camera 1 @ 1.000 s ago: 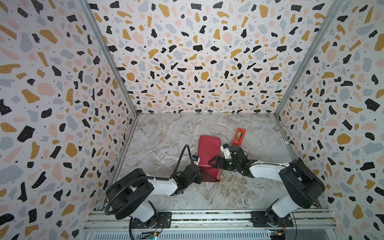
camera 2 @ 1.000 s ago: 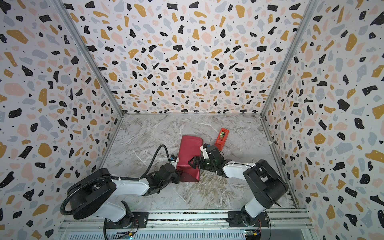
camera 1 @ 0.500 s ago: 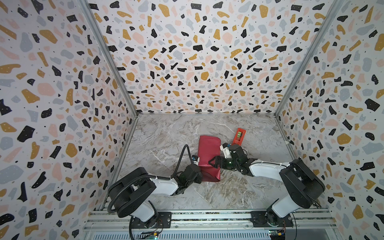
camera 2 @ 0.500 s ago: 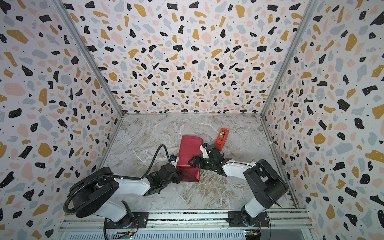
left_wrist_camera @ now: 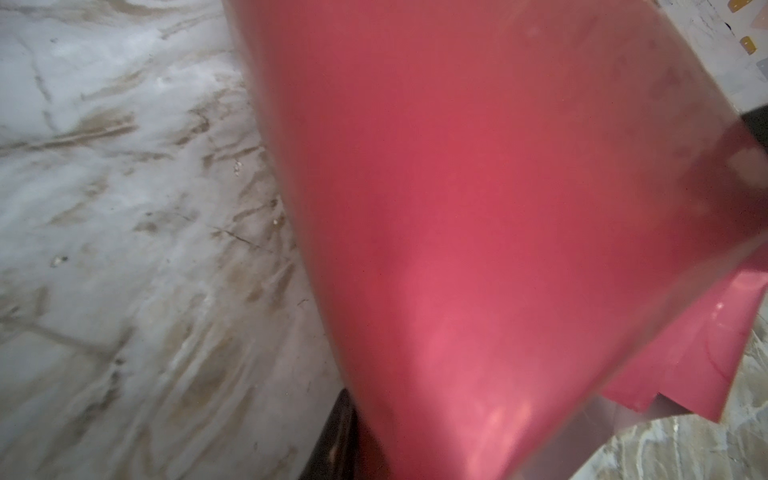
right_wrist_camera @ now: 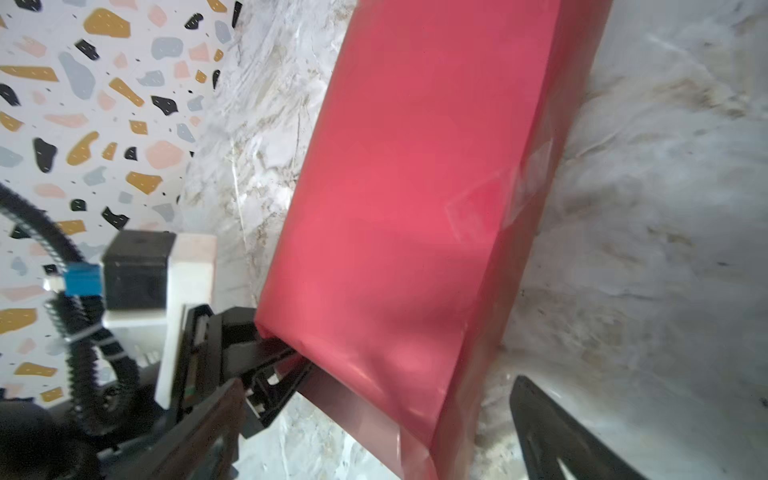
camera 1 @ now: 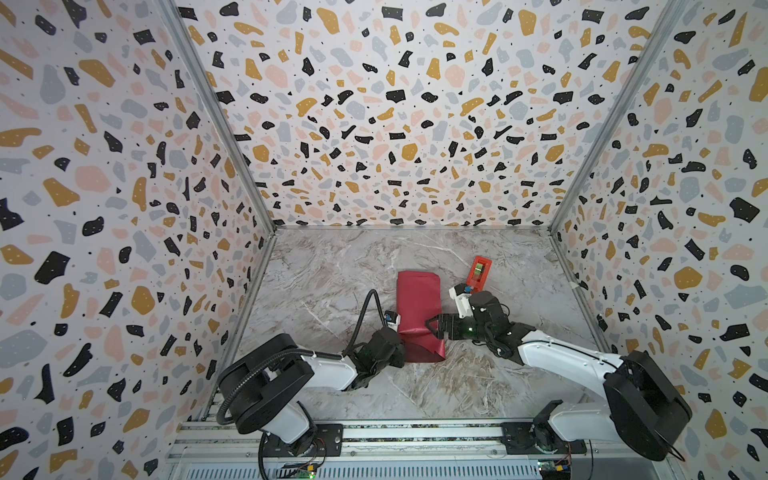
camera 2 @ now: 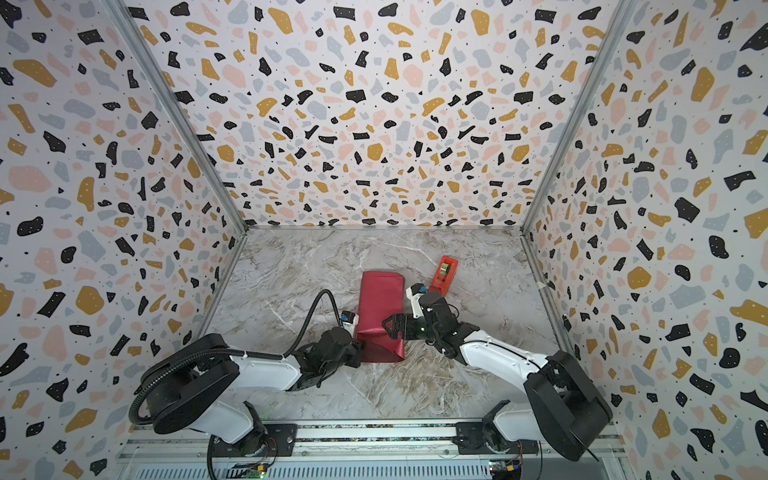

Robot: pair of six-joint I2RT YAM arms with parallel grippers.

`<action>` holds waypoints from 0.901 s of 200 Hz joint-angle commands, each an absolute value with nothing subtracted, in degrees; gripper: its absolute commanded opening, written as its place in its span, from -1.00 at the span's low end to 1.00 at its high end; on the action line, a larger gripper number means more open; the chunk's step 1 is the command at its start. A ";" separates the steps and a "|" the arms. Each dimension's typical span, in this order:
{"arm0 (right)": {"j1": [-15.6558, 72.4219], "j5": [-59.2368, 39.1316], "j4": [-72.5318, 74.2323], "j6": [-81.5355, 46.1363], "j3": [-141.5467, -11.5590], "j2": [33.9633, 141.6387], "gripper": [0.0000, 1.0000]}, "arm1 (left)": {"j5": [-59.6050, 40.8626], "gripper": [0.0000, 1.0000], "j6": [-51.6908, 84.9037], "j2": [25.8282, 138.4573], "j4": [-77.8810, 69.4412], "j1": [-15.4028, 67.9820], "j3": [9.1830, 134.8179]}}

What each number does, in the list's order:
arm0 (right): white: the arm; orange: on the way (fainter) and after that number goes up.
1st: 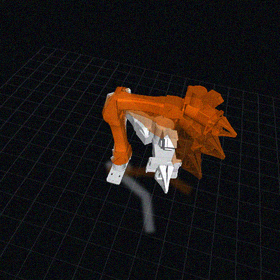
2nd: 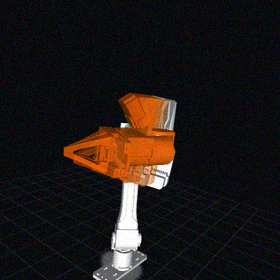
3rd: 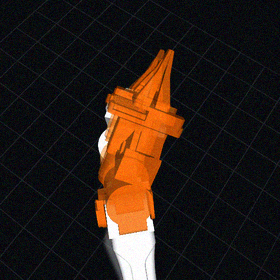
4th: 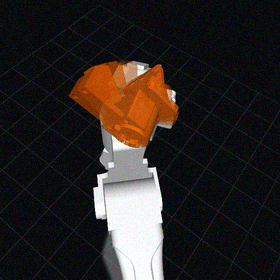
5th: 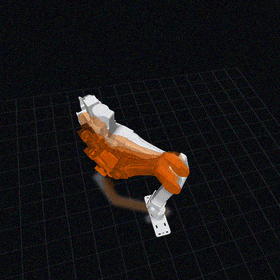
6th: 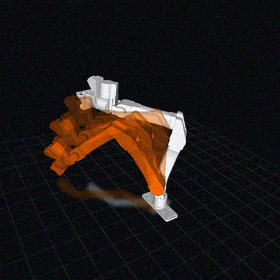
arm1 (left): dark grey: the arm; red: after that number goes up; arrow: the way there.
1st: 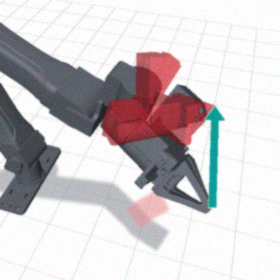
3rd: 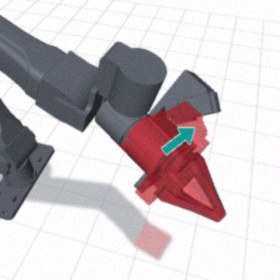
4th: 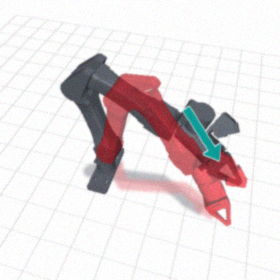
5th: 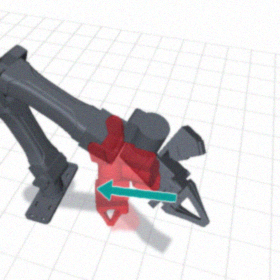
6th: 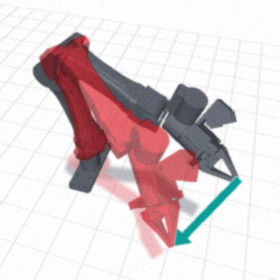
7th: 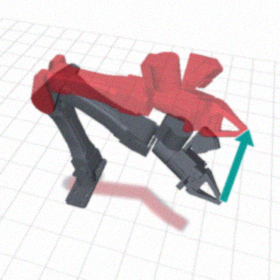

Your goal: Wrap the gift box in paper

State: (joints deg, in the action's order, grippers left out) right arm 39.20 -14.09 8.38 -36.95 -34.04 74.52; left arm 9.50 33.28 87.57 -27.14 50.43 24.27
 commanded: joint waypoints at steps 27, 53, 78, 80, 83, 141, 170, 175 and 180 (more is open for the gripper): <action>45.78 -0.02 5.23 -36.18 -30.42 73.97 0.75 | 9.74 -0.64 33.92 88.18 -28.30 50.65 25.84; 47.83 1.80 7.06 -37.29 -30.41 76.55 0.56 | 9.76 -0.64 34.17 88.41 -28.21 50.88 26.24; 48.84 3.15 8.24 -37.64 -31.35 79.43 0.39 | 9.90 -0.64 34.36 88.62 -28.07 50.97 26.33; 48.86 3.34 8.19 -37.67 -31.48 79.67 0.38 | 9.88 -0.64 34.43 88.64 -28.07 50.98 26.31; 48.94 3.68 8.13 -37.74 -31.62 79.96 0.36 | 9.93 -0.64 34.42 88.68 -28.04 50.91 26.31; 49.38 8.59 8.58 -37.36 -33.21 83.29 -0.03 | 10.15 -0.63 34.81 88.90 -28.10 51.17 26.40; 49.39 8.70 9.67 -37.27 -33.22 84.57 -0.18 | 10.43 -0.63 35.07 88.95 -28.11 51.32 26.39; 49.39 8.79 9.90 -37.28 -33.31 84.70 -0.21 | 10.45 -0.63 35.22 88.95 -28.12 51.32 26.37; 49.39 8.79 9.97 -37.27 -33.31 84.89 -0.23 | 10.52 -0.63 35.38 88.95 -28.17 51.32 26.32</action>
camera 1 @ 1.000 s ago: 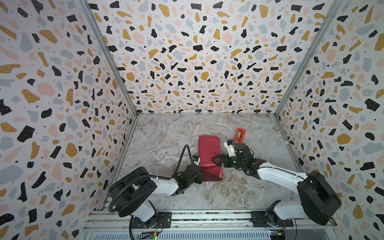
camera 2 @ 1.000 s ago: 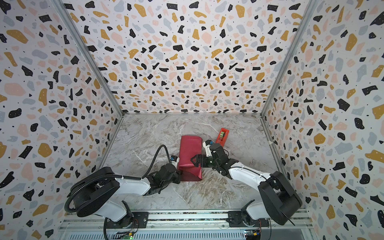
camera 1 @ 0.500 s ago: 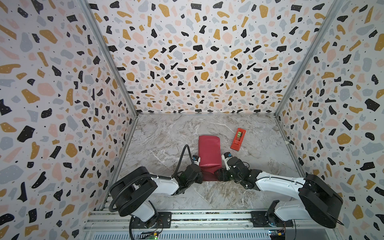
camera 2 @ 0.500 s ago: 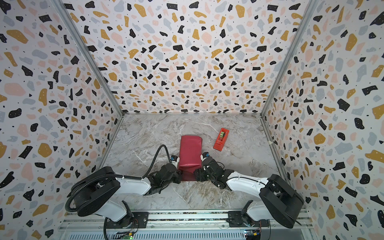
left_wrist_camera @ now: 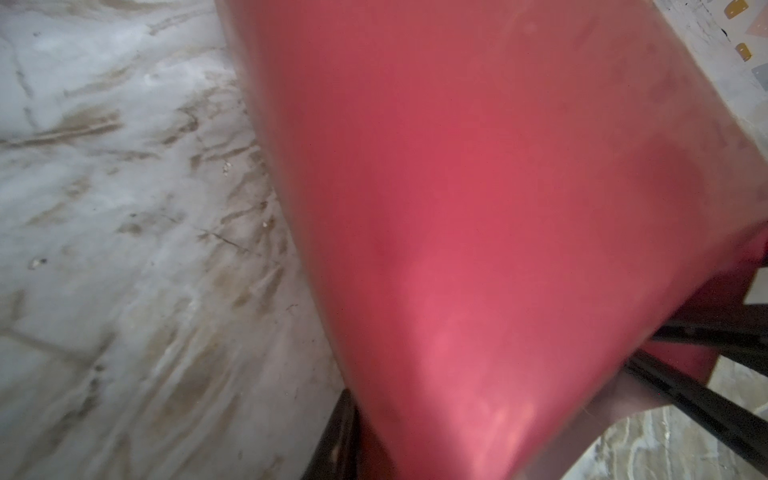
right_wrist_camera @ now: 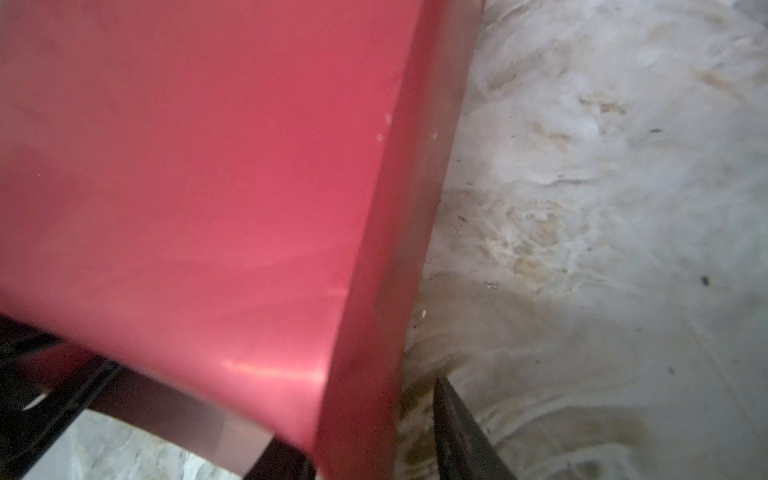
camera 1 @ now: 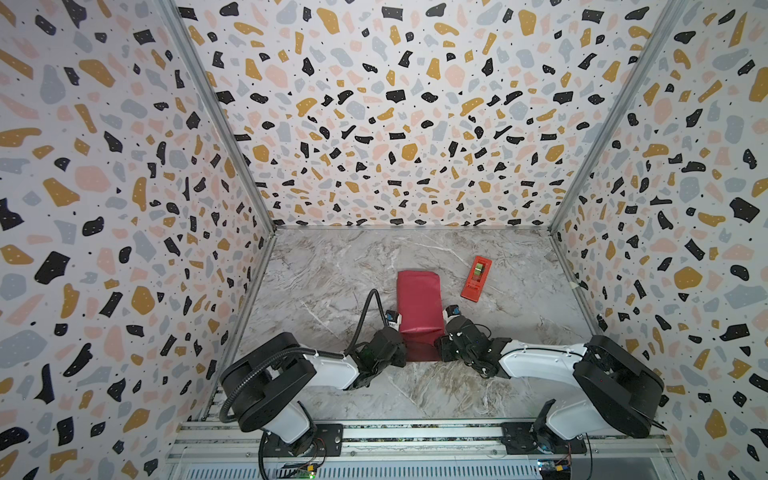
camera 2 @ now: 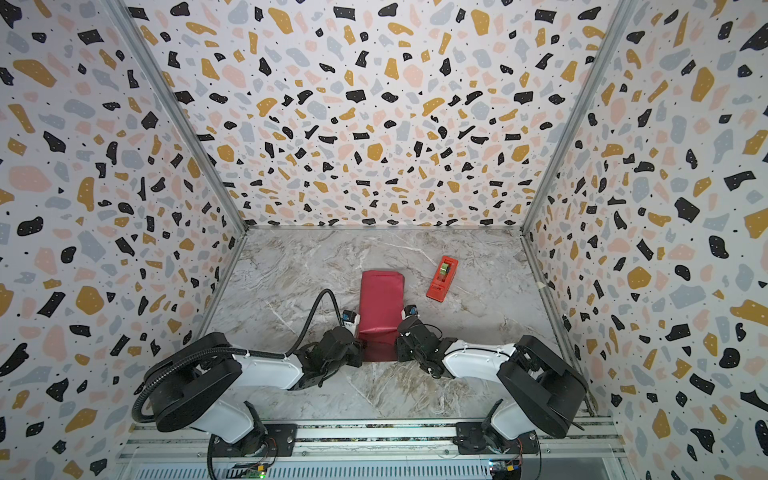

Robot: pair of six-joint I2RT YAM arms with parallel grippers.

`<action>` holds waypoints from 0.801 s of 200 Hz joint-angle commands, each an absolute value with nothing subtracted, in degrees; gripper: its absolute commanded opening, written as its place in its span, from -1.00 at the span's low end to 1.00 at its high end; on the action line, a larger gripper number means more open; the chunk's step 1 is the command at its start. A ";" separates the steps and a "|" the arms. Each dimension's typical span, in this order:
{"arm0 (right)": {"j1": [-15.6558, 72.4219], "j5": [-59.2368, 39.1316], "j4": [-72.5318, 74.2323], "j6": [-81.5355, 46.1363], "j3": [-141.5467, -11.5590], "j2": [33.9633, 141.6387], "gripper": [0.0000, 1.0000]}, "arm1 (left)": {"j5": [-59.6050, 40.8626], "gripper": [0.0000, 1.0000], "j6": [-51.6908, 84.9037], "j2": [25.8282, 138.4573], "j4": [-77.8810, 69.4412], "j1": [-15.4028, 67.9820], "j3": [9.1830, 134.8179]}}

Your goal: Wrap the gift box in paper

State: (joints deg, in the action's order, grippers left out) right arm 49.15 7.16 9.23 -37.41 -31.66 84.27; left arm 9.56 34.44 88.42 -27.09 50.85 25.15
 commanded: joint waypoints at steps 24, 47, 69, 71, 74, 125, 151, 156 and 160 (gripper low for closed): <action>49.40 8.79 10.10 -37.57 -33.44 85.58 -0.36 | 10.84 -0.63 36.29 89.03 -28.47 51.38 26.32; 49.48 9.03 10.03 -38.01 -33.49 85.78 -0.43 | 11.70 -0.64 37.78 89.03 -28.65 51.71 26.22; 49.57 9.40 9.92 -38.62 -33.66 86.03 -0.51 | 12.57 -0.68 39.05 89.23 -28.91 52.25 26.27; 49.57 9.45 9.86 -38.70 -33.66 86.09 -0.52 | 12.68 -0.68 39.03 89.26 -28.92 52.35 26.21; 49.53 9.49 9.79 -38.82 -33.67 86.10 -0.54 | 12.76 -0.69 39.22 89.29 -28.92 52.38 26.19; 50.48 10.96 9.04 -40.42 -34.60 87.18 -0.73 | 13.87 -0.80 40.78 90.30 -28.67 53.32 27.12; 50.97 11.57 8.71 -40.93 -35.14 87.56 -0.83 | 14.55 -0.86 41.14 90.29 -28.13 53.83 27.60; 51.00 11.75 8.59 -41.00 -35.16 87.69 -0.85 | 14.65 -0.87 41.16 90.28 -28.13 53.79 27.69; 51.05 11.82 8.60 -41.11 -35.24 87.72 -0.87 | 14.70 -0.88 41.30 90.32 -28.04 53.79 27.76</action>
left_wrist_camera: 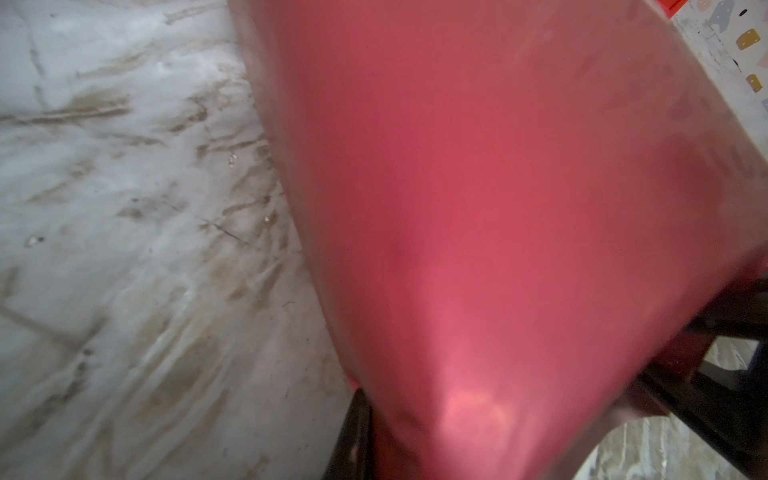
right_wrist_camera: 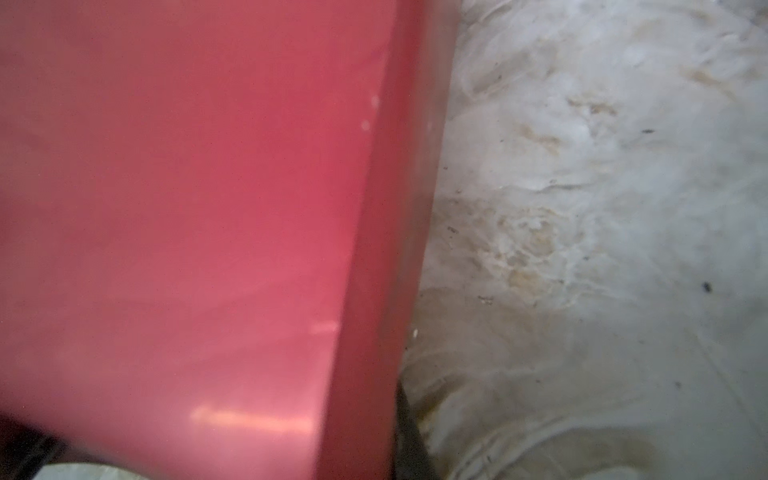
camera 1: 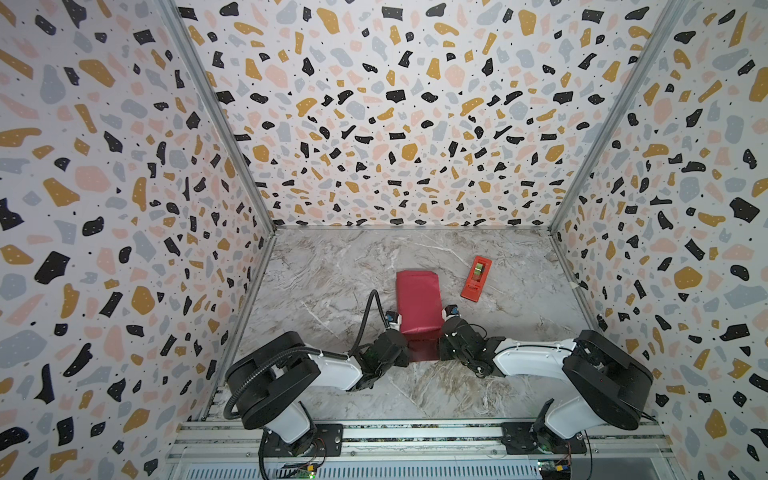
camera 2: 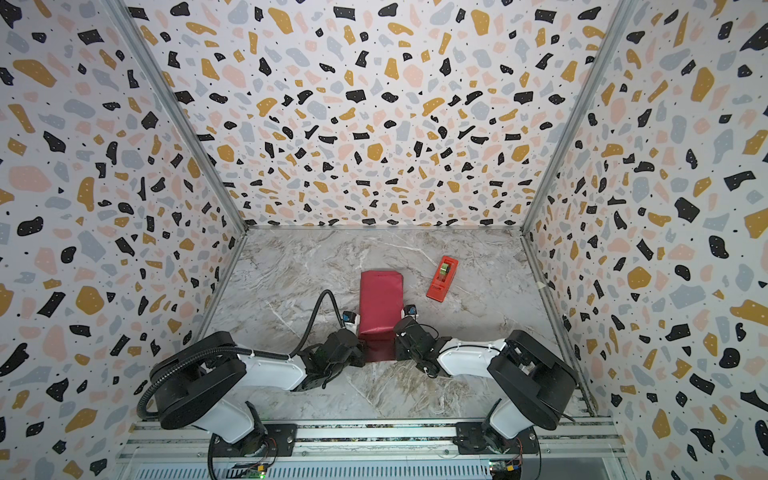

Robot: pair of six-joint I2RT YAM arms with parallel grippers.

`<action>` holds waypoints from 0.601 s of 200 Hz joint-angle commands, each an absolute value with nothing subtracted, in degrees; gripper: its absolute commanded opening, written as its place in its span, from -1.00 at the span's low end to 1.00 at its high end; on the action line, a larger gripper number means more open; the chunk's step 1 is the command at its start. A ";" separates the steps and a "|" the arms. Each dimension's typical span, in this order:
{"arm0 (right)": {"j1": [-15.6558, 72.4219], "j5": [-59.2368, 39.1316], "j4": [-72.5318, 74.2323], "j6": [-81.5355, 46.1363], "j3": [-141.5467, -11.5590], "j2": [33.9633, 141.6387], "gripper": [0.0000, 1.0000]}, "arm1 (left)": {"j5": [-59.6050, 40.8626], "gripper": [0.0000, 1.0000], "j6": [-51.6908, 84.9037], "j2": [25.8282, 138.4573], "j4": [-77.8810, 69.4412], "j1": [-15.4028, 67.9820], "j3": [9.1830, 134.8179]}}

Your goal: Wrap the gift box in paper

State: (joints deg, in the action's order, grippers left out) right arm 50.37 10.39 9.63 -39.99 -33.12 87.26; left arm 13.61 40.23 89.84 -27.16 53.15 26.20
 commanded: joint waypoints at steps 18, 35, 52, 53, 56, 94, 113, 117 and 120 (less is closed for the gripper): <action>51.32 12.27 8.53 -41.39 -35.59 88.19 -0.94 | 14.95 -0.95 41.51 90.40 -27.95 54.14 27.93; 51.39 12.70 8.22 -41.64 -36.01 88.66 -1.00 | 14.96 -1.00 41.53 90.53 -27.86 54.18 28.09; 51.46 13.14 7.84 -41.59 -36.34 88.83 -1.00 | 15.03 -1.00 41.61 90.68 -27.77 54.24 28.10; 51.48 13.21 7.83 -41.58 -36.36 88.85 -1.00 | 15.03 -1.00 41.63 90.65 -27.77 54.23 28.11; 51.50 13.35 7.64 -41.57 -36.38 88.93 -1.00 | 15.03 -1.00 41.61 90.66 -27.77 54.27 28.08; 51.49 14.85 6.43 -41.13 -37.00 88.89 -1.00 | 14.71 -1.00 41.75 91.25 -27.85 54.32 27.75; 51.49 14.77 6.41 -40.65 -37.15 88.57 -0.97 | 14.45 -1.00 41.75 91.15 -28.03 54.33 27.51; 51.46 14.69 6.45 -40.49 -37.05 88.38 -0.93 | 14.50 -1.00 41.76 91.08 -27.99 54.32 27.51; 51.50 14.61 6.49 -40.39 -37.01 88.14 -0.90 | 14.50 -1.00 41.75 91.06 -27.95 54.32 27.38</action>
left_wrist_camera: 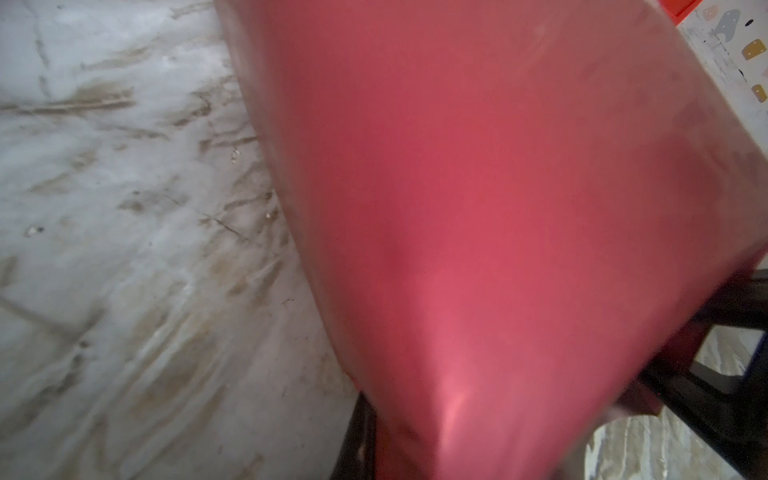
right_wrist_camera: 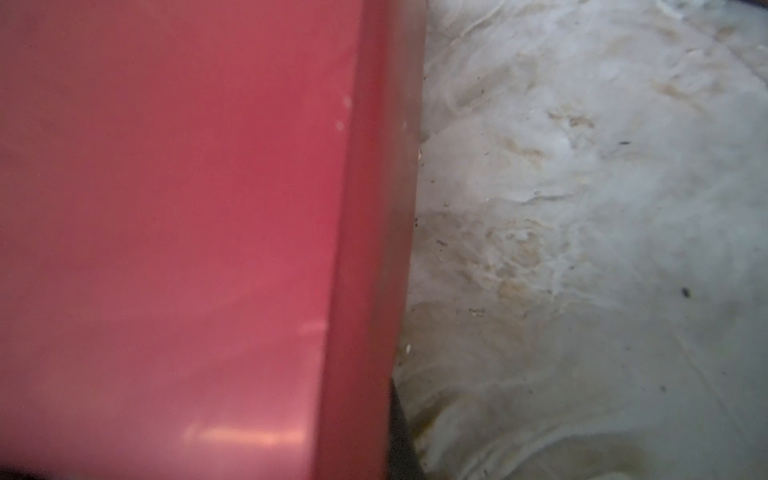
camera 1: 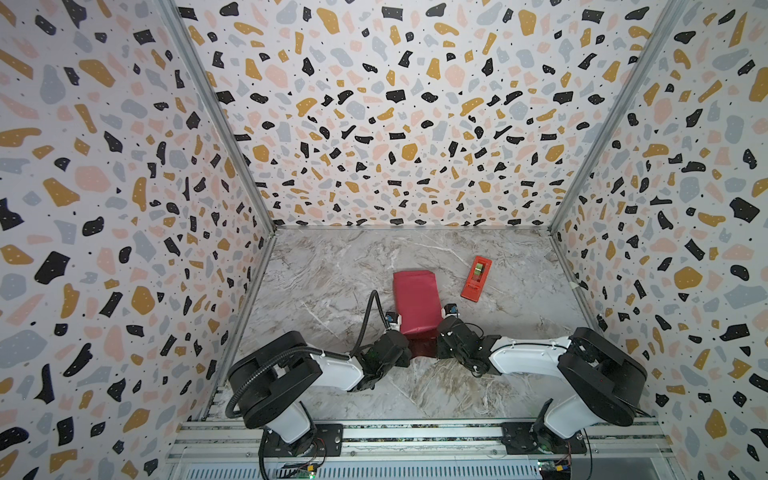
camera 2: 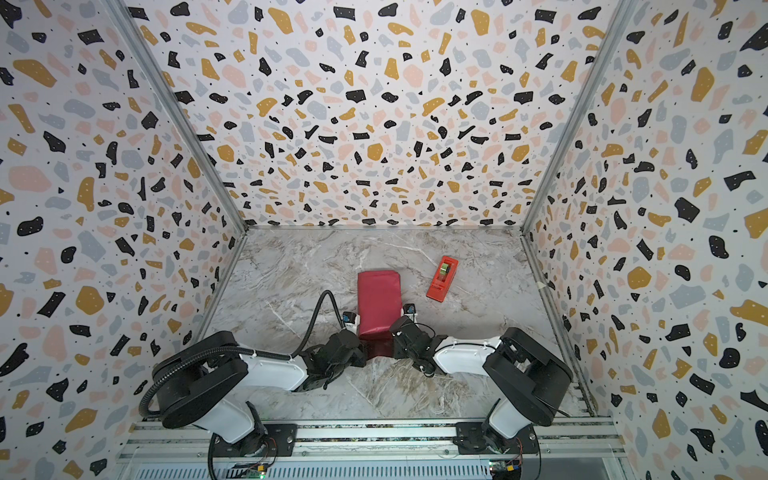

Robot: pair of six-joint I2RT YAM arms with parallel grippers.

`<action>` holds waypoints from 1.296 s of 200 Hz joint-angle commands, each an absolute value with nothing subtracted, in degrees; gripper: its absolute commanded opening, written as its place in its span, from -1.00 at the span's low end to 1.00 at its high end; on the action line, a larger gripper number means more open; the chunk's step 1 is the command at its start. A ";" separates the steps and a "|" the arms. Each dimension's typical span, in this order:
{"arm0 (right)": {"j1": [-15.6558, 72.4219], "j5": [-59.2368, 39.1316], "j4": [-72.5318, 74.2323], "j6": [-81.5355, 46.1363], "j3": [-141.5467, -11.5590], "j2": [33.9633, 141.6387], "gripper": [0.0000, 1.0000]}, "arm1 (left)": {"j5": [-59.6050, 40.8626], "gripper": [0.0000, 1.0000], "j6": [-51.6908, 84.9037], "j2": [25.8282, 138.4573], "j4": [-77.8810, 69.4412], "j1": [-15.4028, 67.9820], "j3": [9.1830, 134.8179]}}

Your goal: Wrap the gift box in paper

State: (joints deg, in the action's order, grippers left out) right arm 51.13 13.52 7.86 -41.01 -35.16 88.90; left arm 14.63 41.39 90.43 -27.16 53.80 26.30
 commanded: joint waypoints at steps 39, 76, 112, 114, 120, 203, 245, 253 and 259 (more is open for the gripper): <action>51.49 13.64 6.09 -40.37 -35.07 85.52 -0.49 | 14.51 -1.00 41.57 90.72 -27.51 54.32 27.40; 51.51 13.24 7.26 -41.48 -33.16 86.01 -0.50 | 14.47 -1.00 41.40 90.75 -27.33 54.32 27.53; 51.58 13.80 7.17 -41.57 -34.60 87.60 -0.87 | 14.49 -1.00 41.48 90.54 -26.85 54.33 27.67; 51.59 13.89 7.15 -41.57 -34.67 87.66 -0.90 | 14.50 -1.00 41.46 90.58 -26.82 54.34 27.68; 51.54 14.01 7.12 -41.59 -34.88 87.82 -0.97 | 14.49 -1.00 41.48 90.53 -26.81 54.32 27.71; 51.59 12.93 6.28 -42.39 -32.27 85.43 -0.48 | 14.49 -1.00 41.39 90.39 -26.72 54.32 27.64; 51.99 11.51 7.25 -43.68 -30.20 84.64 -0.50 | 14.63 -1.00 41.26 90.42 -26.60 54.32 27.75; 52.05 11.51 7.36 -43.64 -30.17 84.80 -0.54 | 14.76 -1.00 41.20 90.35 -26.54 54.32 27.75; 52.12 11.60 7.38 -43.74 -30.15 84.89 -0.57 | 14.77 -1.00 41.23 90.37 -26.47 54.32 27.85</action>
State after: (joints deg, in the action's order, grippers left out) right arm 51.55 12.45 9.23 -42.65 -31.16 85.43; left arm 14.50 41.36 90.43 -27.09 53.80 26.30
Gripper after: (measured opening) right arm 0.236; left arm 0.047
